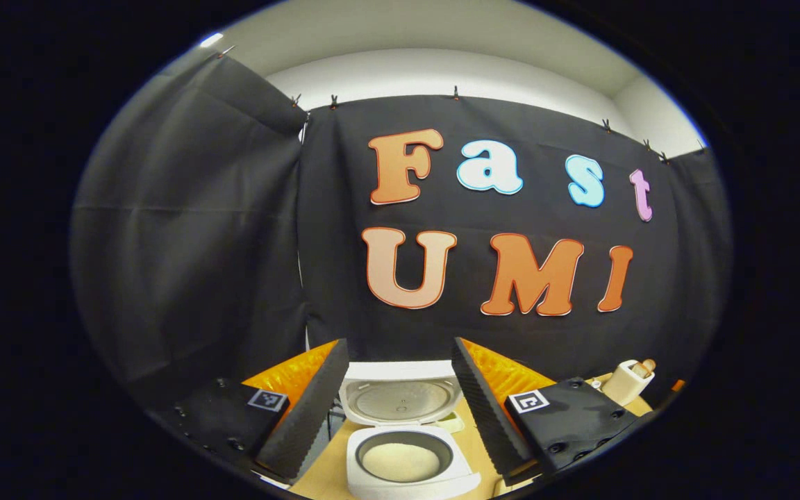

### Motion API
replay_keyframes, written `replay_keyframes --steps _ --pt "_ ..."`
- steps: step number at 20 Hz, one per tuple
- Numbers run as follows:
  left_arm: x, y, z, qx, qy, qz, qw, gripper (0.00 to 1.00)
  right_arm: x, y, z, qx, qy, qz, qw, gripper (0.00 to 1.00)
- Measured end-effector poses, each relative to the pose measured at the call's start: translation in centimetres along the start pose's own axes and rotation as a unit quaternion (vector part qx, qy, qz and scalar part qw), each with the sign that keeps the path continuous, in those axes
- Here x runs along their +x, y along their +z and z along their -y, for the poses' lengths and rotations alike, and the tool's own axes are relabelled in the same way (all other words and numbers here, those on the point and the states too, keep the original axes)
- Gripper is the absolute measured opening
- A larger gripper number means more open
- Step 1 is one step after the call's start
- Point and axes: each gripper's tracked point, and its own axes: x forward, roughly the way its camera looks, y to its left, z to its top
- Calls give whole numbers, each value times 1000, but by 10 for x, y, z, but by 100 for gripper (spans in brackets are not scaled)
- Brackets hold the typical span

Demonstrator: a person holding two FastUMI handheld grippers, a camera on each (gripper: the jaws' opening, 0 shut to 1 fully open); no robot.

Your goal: Close the left gripper, press the button to open the rice cooker; take a wooden spoon from the chopstick holder with the right hand, scoop a spoonful of rice and pour it into the rice cooker, then put the wooden spoon back into the chopstick holder.

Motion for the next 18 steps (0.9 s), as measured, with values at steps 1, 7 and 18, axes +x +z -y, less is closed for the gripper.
replay_keyframes --steps 1,7,18 --pt "11 7 8 0 -10 6 1000 100 -1 0 0 3 -1 0 1000 95" --pt "93 20 32 3 -25 -17 1000 100 -5 2 4 9 -13 10 1000 95" --pt "219 -113 16 5 1 -195 981 100 -5 6 25 18 -40 9 999 95"
